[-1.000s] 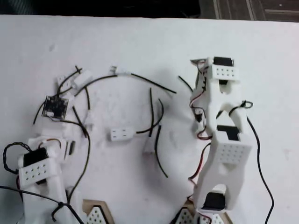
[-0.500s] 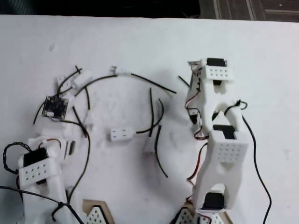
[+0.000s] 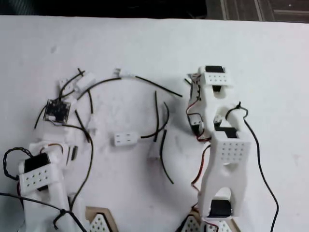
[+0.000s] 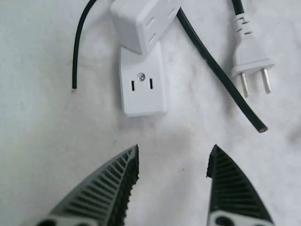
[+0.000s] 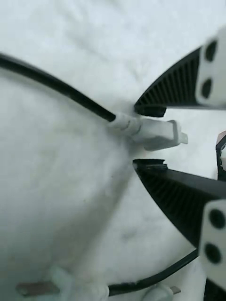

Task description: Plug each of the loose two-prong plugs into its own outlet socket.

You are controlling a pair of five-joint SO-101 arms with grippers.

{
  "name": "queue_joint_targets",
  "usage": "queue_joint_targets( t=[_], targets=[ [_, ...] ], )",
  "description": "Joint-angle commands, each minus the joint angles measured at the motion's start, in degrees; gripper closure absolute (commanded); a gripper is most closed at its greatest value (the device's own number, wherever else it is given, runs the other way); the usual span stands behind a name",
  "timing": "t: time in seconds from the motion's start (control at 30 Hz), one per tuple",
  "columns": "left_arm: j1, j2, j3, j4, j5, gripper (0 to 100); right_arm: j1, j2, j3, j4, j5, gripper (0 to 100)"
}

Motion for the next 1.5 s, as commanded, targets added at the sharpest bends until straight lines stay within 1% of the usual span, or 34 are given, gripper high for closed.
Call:
queue_joint_targets(
  t=[0.0, 0.07, 0.27, 0.3, 0.47, 0.57, 0.77, 1.0, 1.07, 1.2, 1.37, 1.47],
  targets=[
    [-0.1, -1.2, -0.3, -1.0, 0.3, 76, 0.0, 0.0, 0.1, 0.9, -0.4, 84.4],
    [-0.1, -1.2, -0.3, -1.0, 0.3, 76, 0.0, 0.0, 0.3, 0.9, -0.4, 85.5],
    [-0.1, -1.2, -0.3, -1.0, 0.3, 76, 0.8, 0.0, 0.2, 0.9, -0.3, 97.9],
    [-0.1, -1.2, -0.3, -1.0, 0.3, 76, 1.0, 0.0, 0.3, 0.9, -0.2, 98.5],
    [-0.1, -1.2, -0.2, -1.8, 0.3, 76, 0.7, -1.5, 2.4, 0.9, 1.2, 98.1],
    [-0.1, -1.2, -0.2, -1.8, 0.3, 76, -0.6, -5.1, 7.6, 0.9, 6.1, 98.1],
    [-0.1, -1.2, -0.2, -1.8, 0.3, 76, -2.0, -12.9, 18.1, 0.9, 13.2, 98.1],
    [-0.1, -1.2, -0.2, -1.8, 0.3, 76, -2.2, -13.6, 22.5, 0.8, 21.0, 98.0],
    [-0.1, -1.2, -0.2, -1.8, 0.3, 76, -2.6, -13.9, 22.4, 0.8, 21.5, 95.7],
    [-0.1, -1.2, -0.2, -1.8, 0.3, 76, -4.3, -13.8, 22.4, 0.8, 21.5, 86.8],
    [-0.1, -1.2, -0.2, -1.8, 0.3, 76, -6.3, -13.6, 22.3, 0.7, 21.4, 86.5],
    [-0.1, -1.2, -0.2, -1.8, 0.3, 76, -6.6, -13.5, 22.3, 0.6, 19.1, 86.5]
  ],
)
